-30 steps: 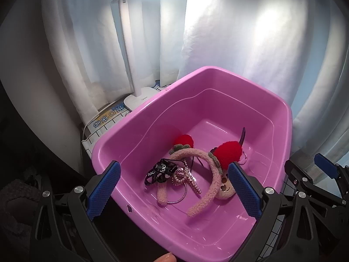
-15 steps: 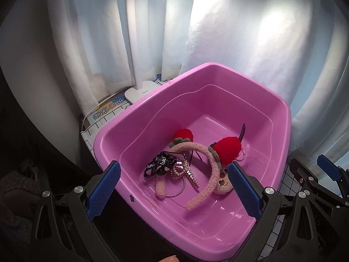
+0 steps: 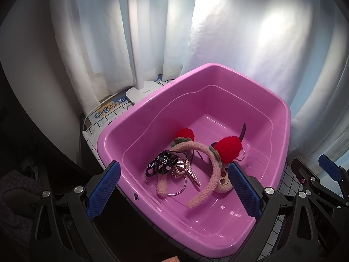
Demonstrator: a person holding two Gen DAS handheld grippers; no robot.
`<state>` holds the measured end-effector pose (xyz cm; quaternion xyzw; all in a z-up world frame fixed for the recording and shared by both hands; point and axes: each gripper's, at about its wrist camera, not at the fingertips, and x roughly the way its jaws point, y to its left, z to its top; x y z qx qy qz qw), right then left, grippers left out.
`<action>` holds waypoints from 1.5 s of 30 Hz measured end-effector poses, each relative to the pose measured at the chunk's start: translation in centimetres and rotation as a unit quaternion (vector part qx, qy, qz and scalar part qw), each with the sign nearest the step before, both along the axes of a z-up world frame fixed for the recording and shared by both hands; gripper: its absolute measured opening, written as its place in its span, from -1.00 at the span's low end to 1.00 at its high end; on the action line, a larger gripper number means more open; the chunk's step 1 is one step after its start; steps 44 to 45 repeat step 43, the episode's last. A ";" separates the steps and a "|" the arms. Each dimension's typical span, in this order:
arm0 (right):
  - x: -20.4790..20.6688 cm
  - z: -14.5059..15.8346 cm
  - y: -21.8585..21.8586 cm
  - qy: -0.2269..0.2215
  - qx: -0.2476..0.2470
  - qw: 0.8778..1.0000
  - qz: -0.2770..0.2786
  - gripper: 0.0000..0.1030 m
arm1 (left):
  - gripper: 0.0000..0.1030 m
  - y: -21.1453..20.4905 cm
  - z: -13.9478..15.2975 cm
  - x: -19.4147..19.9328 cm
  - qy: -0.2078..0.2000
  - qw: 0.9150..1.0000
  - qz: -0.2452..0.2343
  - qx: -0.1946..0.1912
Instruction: Organize jewelry
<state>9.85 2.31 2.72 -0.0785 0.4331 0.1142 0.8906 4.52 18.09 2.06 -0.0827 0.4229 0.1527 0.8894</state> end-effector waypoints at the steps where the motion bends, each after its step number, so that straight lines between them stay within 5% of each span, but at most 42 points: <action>1: 0.0 0.0 0.0 0.000 0.000 1.000 0.000 0.34 | 0.88 0.0 0.0 0.0 -0.001 1.000 0.000 0.000; 25: 0.0 -0.2 0.1 0.003 0.000 1.000 -0.001 0.34 | 0.88 0.2 -0.1 0.1 0.004 1.000 0.008 -0.010; 45: 0.5 -0.7 0.5 0.008 0.002 1.000 -0.001 0.34 | 0.88 -0.7 0.3 0.3 -0.007 1.000 -0.001 0.031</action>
